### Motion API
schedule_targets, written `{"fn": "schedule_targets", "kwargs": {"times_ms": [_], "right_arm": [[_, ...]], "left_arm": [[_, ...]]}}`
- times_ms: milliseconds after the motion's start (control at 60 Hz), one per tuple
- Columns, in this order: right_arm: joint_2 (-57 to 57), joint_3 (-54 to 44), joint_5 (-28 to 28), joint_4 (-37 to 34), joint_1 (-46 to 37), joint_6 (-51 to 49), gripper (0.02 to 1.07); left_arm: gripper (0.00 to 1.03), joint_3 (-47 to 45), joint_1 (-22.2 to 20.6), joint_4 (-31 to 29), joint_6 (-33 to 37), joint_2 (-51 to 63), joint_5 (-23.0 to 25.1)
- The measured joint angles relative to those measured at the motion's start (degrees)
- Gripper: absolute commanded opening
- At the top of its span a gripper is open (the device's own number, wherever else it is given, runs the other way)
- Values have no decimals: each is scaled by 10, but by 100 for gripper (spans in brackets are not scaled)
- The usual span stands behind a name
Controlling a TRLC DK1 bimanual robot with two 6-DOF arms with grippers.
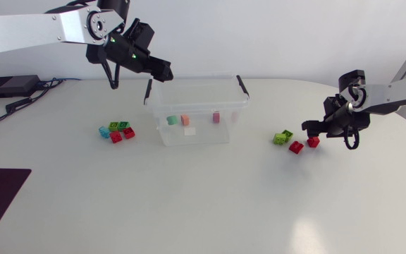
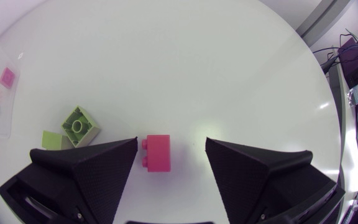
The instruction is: Pick up the duplo bricks and place them in the container
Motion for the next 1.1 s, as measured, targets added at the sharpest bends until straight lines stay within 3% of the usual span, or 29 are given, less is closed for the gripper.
{"fn": "schedule_targets", "kwargs": {"times_ms": [33, 217, 250, 400, 450, 617, 783, 1100], "right_arm": [[5, 6, 0, 0, 2, 0, 61], [28, 29, 0, -14, 9, 0, 60], [32, 30, 1, -18, 11, 0, 54], [38, 30, 8, -28, 13, 0, 46], [38, 30, 10, -31, 13, 0, 38], [38, 30, 24, -59, 13, 0, 33], [14, 30, 26, -96, 13, 0, 31], [-170, 30, 28, -166, 76, 0, 31]], "left_arm": [[98, -5, 5, 0, 0, -10, 0], [98, -43, 82, 2, 0, -87, 0], [98, -51, 97, 2, 1, -98, 0], [98, -95, 148, 2, 10, -136, 13], [98, -108, 159, 2, 18, -143, 16], [98, -153, 198, 0, 43, -160, 26], [98, -207, 225, 0, 85, -164, 28], [98, -270, 251, 47, 173, -123, 30]]}}
